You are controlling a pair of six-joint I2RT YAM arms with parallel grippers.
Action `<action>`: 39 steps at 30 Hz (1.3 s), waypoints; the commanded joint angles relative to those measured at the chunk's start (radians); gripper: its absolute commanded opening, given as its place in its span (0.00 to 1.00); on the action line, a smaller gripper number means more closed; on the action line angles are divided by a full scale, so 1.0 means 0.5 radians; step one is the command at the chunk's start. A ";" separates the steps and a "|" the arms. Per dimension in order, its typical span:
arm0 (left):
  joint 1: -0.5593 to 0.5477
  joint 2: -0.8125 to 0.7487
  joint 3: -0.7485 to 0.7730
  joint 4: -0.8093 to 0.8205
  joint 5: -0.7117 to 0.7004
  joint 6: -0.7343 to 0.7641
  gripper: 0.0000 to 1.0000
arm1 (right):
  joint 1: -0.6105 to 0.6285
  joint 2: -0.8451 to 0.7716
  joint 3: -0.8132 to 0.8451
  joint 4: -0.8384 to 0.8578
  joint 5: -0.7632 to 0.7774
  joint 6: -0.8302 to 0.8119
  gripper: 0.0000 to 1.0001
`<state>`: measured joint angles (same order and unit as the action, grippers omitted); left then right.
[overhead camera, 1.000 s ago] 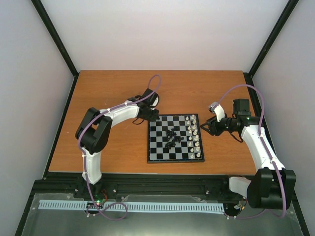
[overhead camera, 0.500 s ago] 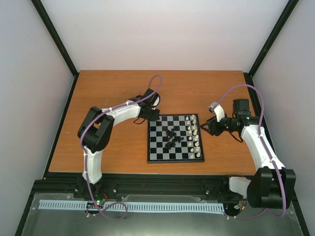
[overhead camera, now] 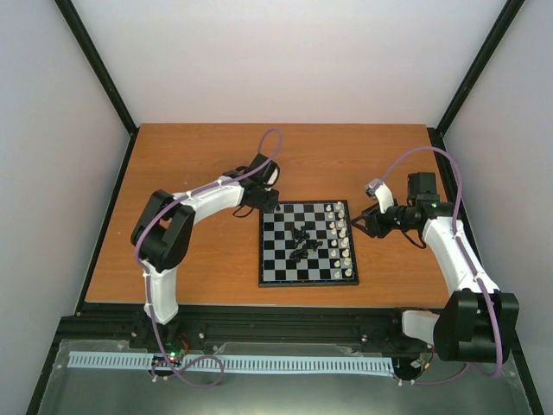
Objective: Set up the chess pieces on the board
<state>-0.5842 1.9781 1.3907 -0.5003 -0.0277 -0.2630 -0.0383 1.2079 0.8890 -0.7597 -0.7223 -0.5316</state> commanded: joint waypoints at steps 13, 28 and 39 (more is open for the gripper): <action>0.003 -1.111 -0.026 -0.471 -0.151 -0.151 0.99 | 0.415 0.553 0.656 -0.163 0.458 -0.104 0.46; 0.006 -1.844 -0.823 -0.179 -0.732 0.090 1.00 | 0.904 1.282 0.946 -0.203 0.915 -0.020 0.35; 0.006 -1.443 -0.656 -0.423 -0.632 0.100 1.00 | 0.967 1.494 1.091 -0.210 0.831 0.053 0.32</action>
<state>-0.5808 1.2289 1.0004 -0.6819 -0.3946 -0.2565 0.4267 1.9190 1.4014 -0.8597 -0.2962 -0.5262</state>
